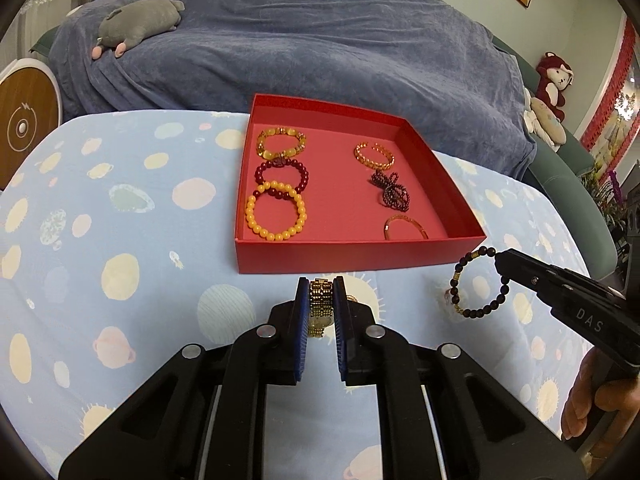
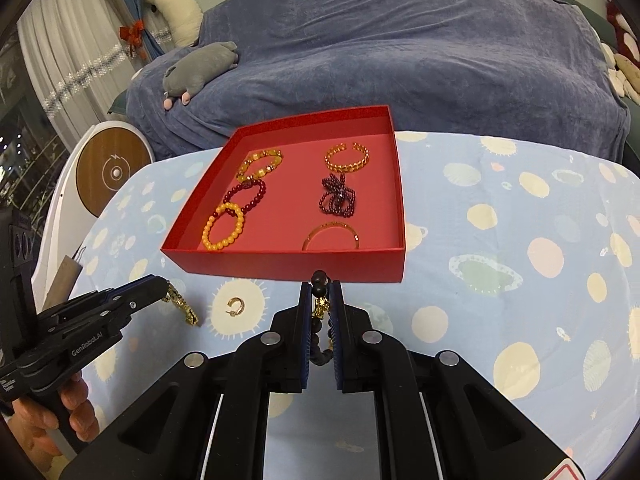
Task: Organize jewelry
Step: 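Carry the watch and dark bracelet into the red box and open both tools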
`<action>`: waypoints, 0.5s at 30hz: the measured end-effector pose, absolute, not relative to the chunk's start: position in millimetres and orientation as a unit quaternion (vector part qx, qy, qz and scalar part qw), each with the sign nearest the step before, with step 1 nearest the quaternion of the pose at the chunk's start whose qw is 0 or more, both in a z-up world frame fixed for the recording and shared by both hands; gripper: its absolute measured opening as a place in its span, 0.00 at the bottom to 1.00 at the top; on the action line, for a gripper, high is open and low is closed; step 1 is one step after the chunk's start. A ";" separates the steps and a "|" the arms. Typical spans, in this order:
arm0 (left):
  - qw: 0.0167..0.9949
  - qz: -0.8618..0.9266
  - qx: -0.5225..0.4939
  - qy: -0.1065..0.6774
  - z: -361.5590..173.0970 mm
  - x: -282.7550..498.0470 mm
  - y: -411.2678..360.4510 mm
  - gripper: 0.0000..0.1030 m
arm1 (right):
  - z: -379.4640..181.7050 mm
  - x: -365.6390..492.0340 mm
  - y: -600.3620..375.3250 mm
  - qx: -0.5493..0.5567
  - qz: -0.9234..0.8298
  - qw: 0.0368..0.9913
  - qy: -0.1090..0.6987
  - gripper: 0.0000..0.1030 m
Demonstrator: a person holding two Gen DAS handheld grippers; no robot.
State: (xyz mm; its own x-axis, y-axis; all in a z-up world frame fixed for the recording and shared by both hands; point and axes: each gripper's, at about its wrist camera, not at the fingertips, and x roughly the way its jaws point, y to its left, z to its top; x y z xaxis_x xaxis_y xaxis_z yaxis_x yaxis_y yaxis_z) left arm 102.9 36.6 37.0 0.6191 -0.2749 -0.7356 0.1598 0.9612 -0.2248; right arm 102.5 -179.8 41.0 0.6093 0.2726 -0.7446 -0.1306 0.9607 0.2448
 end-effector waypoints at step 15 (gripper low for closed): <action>0.919 -0.141 -0.086 0.359 94.1 146.9 31.2 0.11 | 89.5 149.3 -162.2 0.088 0.123 0.915 0.375 0.08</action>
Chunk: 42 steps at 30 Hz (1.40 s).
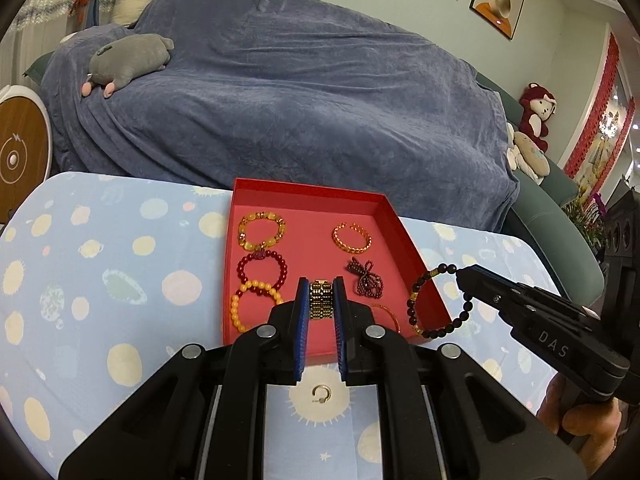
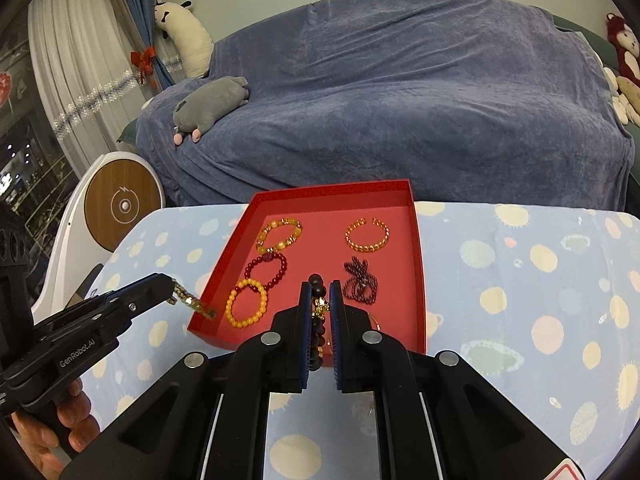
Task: Organize jewelry
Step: 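Carry the watch and dark bracelet into the red box and open both tools, then grasp a gold hoop earring with the right tool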
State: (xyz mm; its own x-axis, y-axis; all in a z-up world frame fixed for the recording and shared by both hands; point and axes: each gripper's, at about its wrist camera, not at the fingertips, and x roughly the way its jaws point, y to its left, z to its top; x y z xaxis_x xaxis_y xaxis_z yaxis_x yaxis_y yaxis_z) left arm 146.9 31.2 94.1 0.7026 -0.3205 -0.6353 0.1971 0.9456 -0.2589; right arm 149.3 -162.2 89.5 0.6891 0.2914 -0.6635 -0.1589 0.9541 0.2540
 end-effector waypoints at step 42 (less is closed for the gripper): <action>0.909 -0.071 -0.035 0.410 58.4 138.7 20.0 0.44 | 16.6 108.9 -187.4 0.091 0.102 0.872 0.469 0.22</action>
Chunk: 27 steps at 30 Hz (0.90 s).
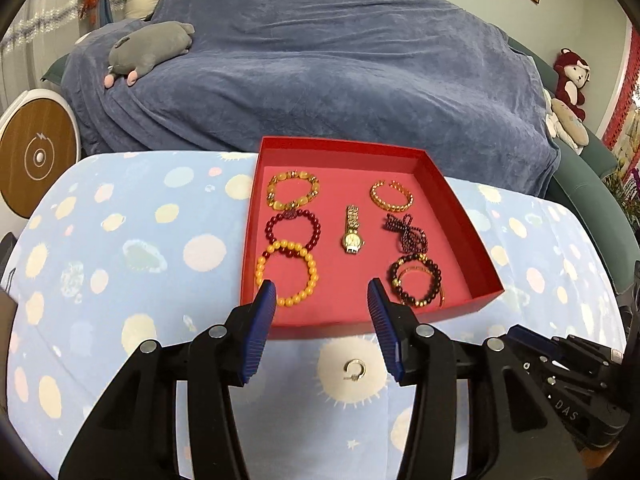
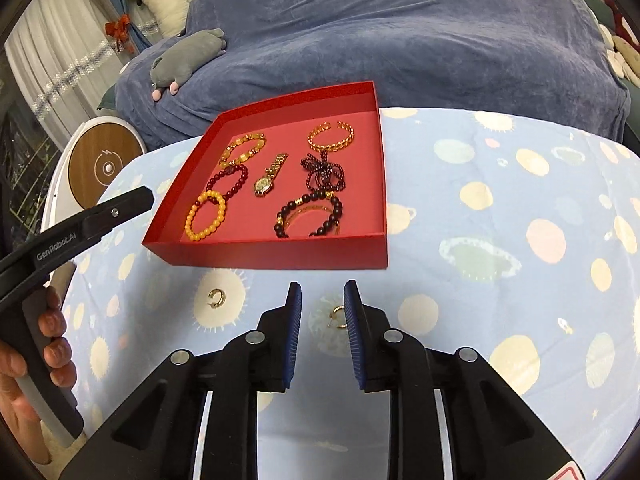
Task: Organize jewelry
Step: 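Grasp a gold hoop earring with the right tool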
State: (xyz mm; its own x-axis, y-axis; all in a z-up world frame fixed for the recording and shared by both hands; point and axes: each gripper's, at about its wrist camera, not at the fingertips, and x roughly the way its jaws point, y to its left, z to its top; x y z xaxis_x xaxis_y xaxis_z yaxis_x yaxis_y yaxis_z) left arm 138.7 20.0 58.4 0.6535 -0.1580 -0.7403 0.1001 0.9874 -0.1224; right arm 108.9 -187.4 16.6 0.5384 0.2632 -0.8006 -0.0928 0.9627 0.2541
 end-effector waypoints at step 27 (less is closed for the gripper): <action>0.883 -0.084 -0.029 0.461 -3.0 116.0 13.5 0.48 | -29.0 117.8 -166.0 0.037 0.077 0.867 0.492 0.34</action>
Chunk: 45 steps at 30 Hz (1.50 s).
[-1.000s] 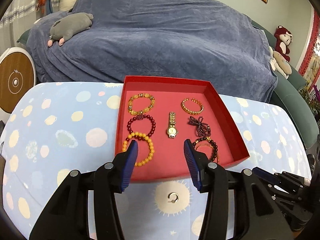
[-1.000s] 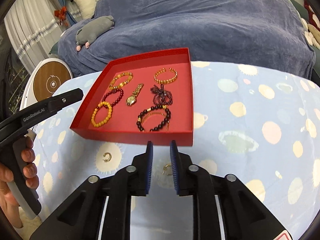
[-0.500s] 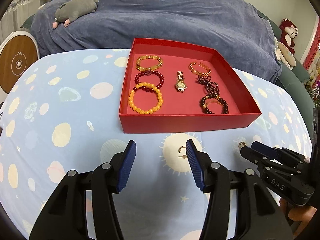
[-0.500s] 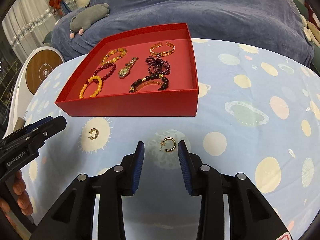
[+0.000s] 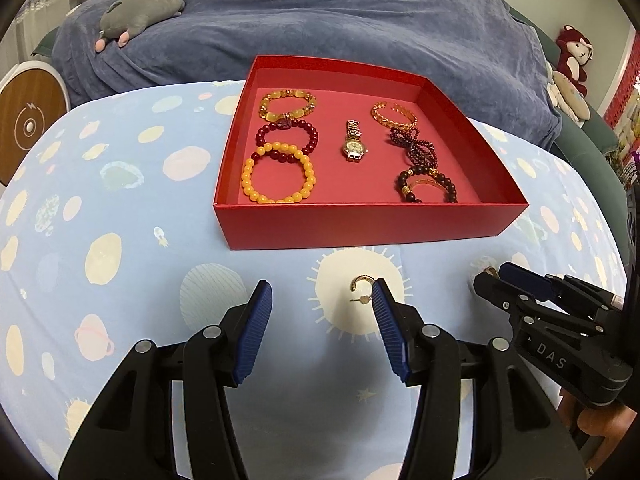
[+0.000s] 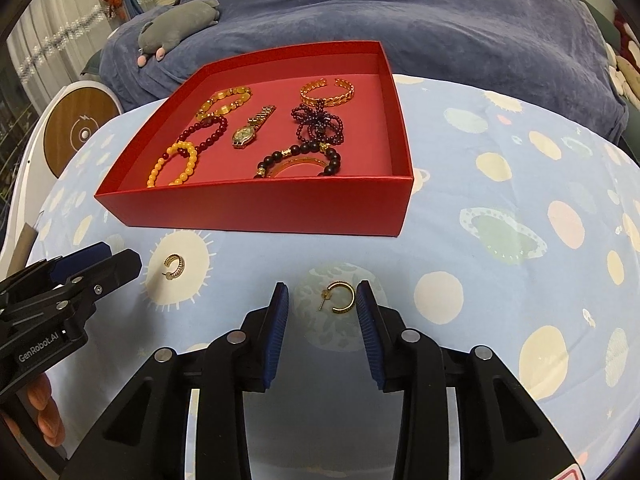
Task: Organize jewelry
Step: 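Grasp a gold hoop earring with the right tool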
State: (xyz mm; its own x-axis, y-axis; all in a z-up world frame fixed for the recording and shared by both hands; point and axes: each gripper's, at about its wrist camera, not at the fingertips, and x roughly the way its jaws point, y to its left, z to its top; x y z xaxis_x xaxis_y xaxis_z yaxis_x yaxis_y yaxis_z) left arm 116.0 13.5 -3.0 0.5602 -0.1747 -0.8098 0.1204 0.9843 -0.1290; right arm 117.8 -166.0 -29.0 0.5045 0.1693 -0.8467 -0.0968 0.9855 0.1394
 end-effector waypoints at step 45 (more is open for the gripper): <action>0.878 -0.089 -0.013 0.470 -23.3 122.7 -6.7 0.51 | -23.1 111.6 -167.2 0.038 0.087 0.868 0.488 0.16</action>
State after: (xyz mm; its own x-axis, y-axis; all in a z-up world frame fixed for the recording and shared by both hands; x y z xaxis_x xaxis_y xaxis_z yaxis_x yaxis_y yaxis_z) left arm 122.7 -6.7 -23.3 0.5416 -0.1681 -0.8237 0.1435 0.9839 -0.1065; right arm 111.6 -167.2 -23.1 0.5088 0.1877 -0.8402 -0.1131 0.9821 0.1509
